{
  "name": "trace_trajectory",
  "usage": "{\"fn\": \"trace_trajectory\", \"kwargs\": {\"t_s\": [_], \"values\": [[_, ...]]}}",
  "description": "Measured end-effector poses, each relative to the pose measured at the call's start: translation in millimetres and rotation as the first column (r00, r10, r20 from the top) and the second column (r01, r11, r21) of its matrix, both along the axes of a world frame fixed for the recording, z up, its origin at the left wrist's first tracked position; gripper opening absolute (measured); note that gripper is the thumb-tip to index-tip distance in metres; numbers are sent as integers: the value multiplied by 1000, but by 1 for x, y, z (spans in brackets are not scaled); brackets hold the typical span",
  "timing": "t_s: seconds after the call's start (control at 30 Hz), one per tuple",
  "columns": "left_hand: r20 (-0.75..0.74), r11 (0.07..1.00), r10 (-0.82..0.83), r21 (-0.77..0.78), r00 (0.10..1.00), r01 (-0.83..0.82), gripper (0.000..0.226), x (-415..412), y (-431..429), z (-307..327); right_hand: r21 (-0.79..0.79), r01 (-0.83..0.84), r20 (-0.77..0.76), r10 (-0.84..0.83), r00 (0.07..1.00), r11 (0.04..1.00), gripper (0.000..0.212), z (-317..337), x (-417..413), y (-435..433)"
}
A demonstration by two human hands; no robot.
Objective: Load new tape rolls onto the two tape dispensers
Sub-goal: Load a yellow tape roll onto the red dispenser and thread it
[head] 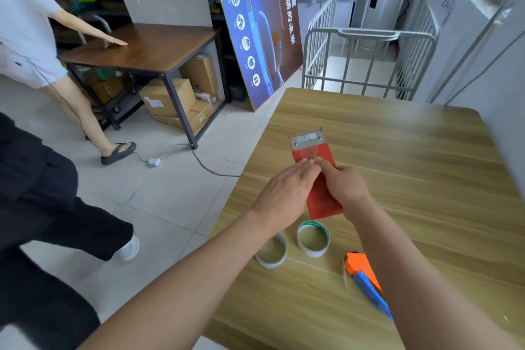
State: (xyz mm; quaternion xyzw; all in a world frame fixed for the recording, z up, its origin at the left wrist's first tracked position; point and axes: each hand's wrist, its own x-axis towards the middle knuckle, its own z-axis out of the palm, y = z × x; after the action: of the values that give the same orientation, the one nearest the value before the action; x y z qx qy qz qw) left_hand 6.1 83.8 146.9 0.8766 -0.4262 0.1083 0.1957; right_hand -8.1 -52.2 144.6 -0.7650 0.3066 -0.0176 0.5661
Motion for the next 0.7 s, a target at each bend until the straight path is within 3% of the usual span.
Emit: {"fn": "trace_trajectory", "kwargs": {"t_s": [0.17, 0.43, 0.7], "values": [[-65, 998, 27, -55, 998, -30, 39, 2, 1, 4, -21, -6, 38, 7, 999, 1000, 43, 9, 1, 2], [-412, 940, 17, -303, 911, -154, 29, 6, -7, 19, -70, 33, 65, -28, 998, 997, 40, 10, -6, 0], [-423, 938, -20, -323, 906, -130, 33, 0, -21, 10, 17, 129, 78, -130, 988, 992, 50, 7, -18, -10]]}}
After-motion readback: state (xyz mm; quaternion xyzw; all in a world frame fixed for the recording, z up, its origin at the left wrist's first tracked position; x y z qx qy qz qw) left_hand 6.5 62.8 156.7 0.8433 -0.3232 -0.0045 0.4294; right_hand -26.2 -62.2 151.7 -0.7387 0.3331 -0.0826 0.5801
